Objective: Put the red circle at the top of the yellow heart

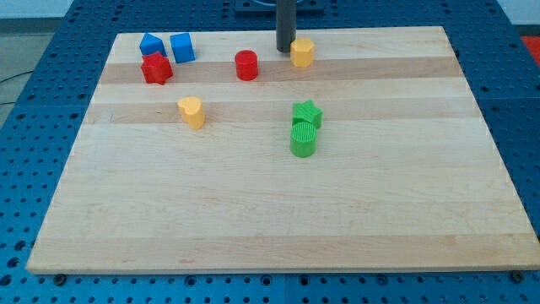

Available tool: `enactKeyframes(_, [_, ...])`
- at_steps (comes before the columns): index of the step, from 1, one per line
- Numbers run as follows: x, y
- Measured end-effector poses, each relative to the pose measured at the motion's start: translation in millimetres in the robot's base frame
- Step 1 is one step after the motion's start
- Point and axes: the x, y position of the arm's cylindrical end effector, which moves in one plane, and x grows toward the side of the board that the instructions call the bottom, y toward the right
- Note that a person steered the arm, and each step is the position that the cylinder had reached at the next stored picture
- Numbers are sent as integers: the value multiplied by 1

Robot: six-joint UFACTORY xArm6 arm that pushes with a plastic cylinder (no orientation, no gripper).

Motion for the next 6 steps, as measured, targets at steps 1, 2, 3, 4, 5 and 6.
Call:
enactKeyframes(1, [21, 5])
enactKeyframes(2, [31, 5])
enactKeyframes(3, [31, -33])
enactKeyframes(4, [33, -55])
enactKeyframes(5, [64, -93])
enactKeyframes(6, [83, -111])
